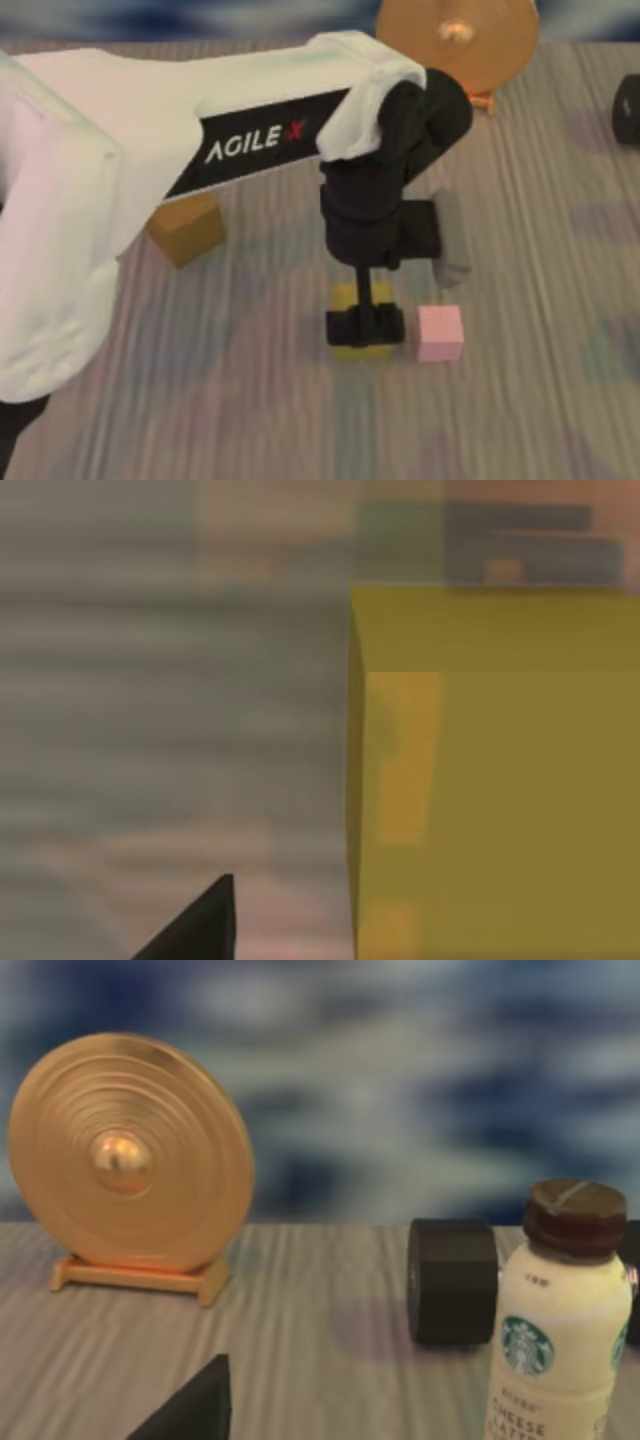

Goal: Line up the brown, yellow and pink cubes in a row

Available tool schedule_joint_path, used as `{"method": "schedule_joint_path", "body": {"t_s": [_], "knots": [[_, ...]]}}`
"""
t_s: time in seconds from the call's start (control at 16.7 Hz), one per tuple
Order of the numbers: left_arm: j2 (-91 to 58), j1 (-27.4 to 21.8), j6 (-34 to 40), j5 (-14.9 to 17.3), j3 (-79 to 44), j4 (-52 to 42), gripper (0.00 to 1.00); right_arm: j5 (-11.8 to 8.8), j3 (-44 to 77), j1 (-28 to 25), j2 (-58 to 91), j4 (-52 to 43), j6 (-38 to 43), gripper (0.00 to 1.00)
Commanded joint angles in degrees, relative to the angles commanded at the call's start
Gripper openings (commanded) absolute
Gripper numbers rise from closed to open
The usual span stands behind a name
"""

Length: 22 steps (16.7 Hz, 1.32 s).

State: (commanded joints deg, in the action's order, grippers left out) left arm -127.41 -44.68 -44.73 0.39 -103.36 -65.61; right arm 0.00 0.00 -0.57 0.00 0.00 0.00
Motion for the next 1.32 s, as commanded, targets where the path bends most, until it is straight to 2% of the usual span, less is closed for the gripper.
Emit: {"method": "schedule_joint_path", "body": {"t_s": [0.18, 0.48, 0.6, 0.72, 1.08, 1.2, 1.32], "knots": [[1.48, 0.41, 0.05, 0.1, -3.46, -4.6, 1.0, 0.0, 0.0, 0.0, 0.0, 0.0, 0.0, 1.0], [1.43, 0.27, 0.1, 0.09, -3.74, -4.82, 1.0, 0.0, 0.0, 0.0, 0.0, 0.0, 0.0, 1.0], [0.79, 2.23, 0.72, 0.03, -4.77, -5.2, 1.0, 0.0, 0.0, 0.0, 0.0, 0.0, 0.0, 1.0], [-0.34, 6.58, 2.08, -0.05, -6.41, -5.9, 1.0, 0.0, 0.0, 0.0, 0.0, 0.0, 0.0, 1.0], [-4.07, 25.14, 7.48, -0.19, -11.58, -8.43, 1.0, 0.0, 0.0, 0.0, 0.0, 0.0, 0.0, 1.0], [-4.46, 27.97, 8.64, -0.16, -12.64, -8.66, 1.0, 0.0, 0.0, 0.0, 0.0, 0.0, 0.0, 1.0], [-4.51, 28.49, 8.87, -0.16, -12.86, -8.69, 1.0, 0.0, 0.0, 0.0, 0.0, 0.0, 0.0, 1.0]]}}
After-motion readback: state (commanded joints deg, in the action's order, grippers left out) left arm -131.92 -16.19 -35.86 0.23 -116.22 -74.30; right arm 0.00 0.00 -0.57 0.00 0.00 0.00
